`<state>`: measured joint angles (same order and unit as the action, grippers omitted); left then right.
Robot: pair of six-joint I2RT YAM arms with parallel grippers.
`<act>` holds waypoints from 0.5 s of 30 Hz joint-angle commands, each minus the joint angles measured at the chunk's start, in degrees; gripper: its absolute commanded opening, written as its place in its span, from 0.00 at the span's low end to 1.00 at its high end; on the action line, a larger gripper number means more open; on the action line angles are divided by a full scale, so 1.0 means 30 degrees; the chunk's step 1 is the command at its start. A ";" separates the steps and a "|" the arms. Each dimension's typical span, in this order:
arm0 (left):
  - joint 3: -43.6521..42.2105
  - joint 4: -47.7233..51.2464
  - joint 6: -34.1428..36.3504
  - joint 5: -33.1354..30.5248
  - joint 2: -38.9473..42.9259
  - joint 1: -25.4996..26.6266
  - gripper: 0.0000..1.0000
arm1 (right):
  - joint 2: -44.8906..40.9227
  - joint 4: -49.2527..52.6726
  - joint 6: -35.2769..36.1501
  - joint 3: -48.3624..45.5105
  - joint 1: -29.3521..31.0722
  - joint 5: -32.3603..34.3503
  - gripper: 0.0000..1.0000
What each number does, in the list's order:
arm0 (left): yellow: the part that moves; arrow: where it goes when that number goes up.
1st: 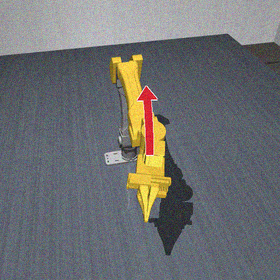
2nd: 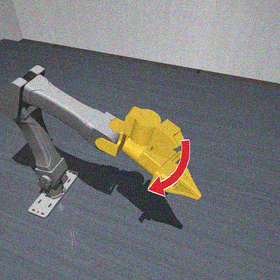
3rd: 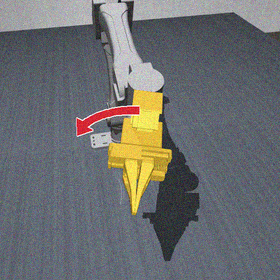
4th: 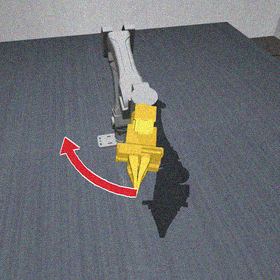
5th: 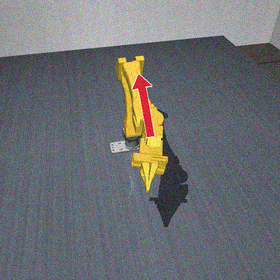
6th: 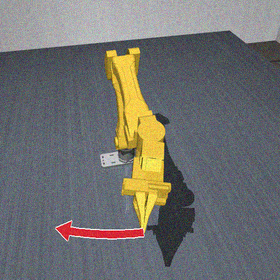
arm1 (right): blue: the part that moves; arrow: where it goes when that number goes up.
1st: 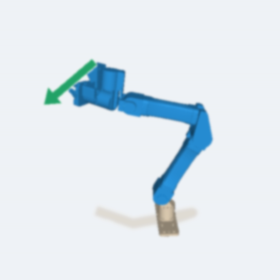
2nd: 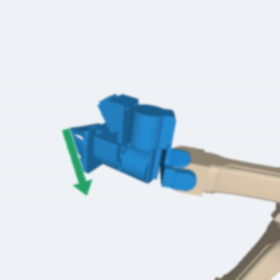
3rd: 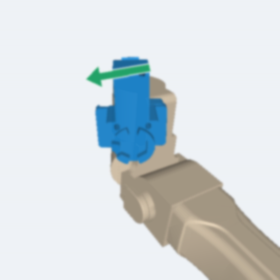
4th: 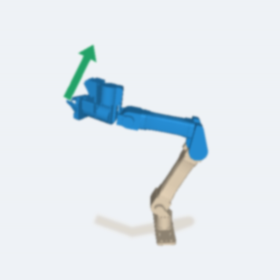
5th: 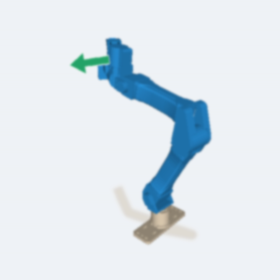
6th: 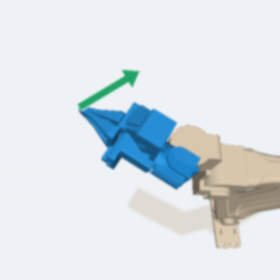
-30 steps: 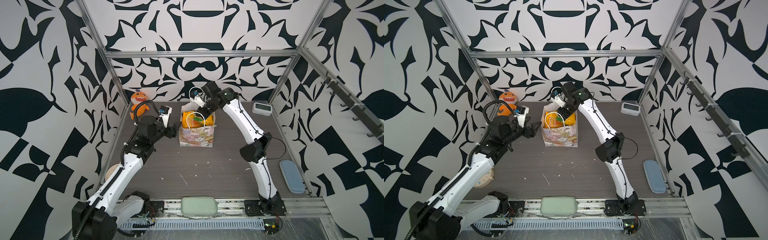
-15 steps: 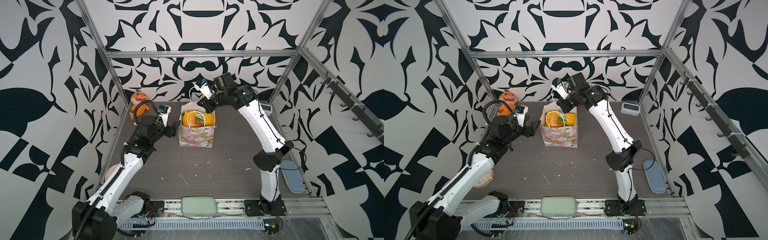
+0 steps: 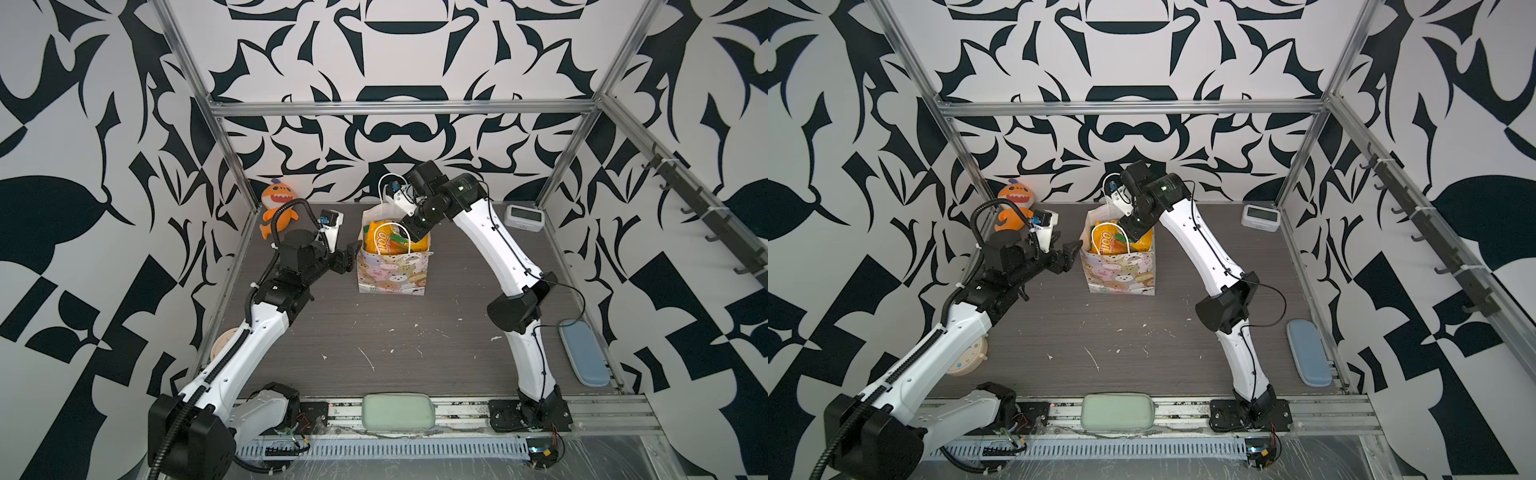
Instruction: Take the snacks out of the paper bag
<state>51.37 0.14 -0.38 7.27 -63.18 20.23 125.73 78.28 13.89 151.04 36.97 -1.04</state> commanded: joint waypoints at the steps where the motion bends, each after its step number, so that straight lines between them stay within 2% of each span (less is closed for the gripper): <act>1: 0.0280 -0.0311 -0.0049 -0.0016 0.0033 0.0000 0.76 | -0.0091 0.0681 0.0546 0.0588 0.0214 0.1924 0.60; 6: 0.0047 -0.0231 -0.0047 -0.0152 0.0254 0.0023 0.76 | 0.1085 0.1982 0.0680 0.2013 0.0221 0.2349 0.63; 10: -0.0184 -0.0267 -0.0041 -0.0200 0.0434 0.0003 0.76 | 0.1178 0.1808 0.0693 0.1835 0.0201 0.1342 0.67; 15: -0.0133 -0.0077 -0.0046 -0.0110 0.0529 -0.0004 0.76 | 0.1587 0.2135 0.0301 0.2003 0.0012 -0.0280 0.80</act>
<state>51.37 0.21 -0.38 7.05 -62.96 20.23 131.41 82.87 15.35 155.17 37.36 1.28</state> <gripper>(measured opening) 0.756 0.794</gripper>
